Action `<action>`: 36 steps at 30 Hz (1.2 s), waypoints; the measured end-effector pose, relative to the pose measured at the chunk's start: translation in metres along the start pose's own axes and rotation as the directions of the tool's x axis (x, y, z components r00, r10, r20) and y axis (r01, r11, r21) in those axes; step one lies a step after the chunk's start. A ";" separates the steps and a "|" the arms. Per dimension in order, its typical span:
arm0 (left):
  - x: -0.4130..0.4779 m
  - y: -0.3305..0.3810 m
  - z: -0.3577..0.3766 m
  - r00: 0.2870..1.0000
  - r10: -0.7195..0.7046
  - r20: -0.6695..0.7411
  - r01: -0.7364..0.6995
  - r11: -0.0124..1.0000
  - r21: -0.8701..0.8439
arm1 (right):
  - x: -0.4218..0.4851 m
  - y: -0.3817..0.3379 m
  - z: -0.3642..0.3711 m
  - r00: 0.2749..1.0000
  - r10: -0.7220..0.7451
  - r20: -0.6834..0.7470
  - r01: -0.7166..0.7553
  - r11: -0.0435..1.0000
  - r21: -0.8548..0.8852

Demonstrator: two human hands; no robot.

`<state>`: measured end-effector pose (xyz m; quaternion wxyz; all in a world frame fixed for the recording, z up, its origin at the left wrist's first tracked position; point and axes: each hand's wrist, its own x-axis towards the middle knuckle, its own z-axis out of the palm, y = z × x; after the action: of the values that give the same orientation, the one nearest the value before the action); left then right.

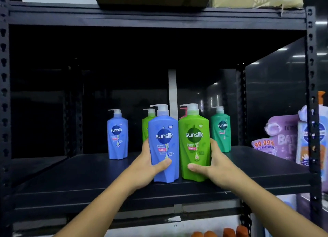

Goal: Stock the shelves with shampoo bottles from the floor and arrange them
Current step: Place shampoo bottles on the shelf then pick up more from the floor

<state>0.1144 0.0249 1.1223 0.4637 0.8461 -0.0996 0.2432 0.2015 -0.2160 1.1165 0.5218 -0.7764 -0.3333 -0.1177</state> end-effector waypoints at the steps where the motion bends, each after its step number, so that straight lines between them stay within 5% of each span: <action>1: 0.007 0.000 0.005 1.000 -0.005 0.012 0.005 1.000 0.005 | 0.001 0.004 -0.004 1.000 0.006 -0.006 -0.006 1.000 -0.012; 11: 0.106 0.002 0.084 0.986 -0.108 0.129 0.091 0.987 0.134 | 0.040 0.076 -0.076 0.972 0.215 -0.097 -0.228 0.962 -0.150; 22: 0.173 -0.014 0.107 0.946 -0.320 0.045 0.303 0.928 0.217 | 0.097 0.129 -0.127 0.945 0.309 -0.105 -0.323 0.932 -0.164; 36: 0.171 -0.036 0.120 0.990 -0.091 -0.106 0.115 0.962 0.249 | 0.114 0.160 -0.131 0.965 0.253 -0.074 -0.263 0.948 -0.179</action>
<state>0.3147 -0.0455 1.1274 0.3674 0.8904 -0.0014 0.2689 0.4110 -0.3242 1.1161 0.4656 -0.8557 -0.2033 -0.0987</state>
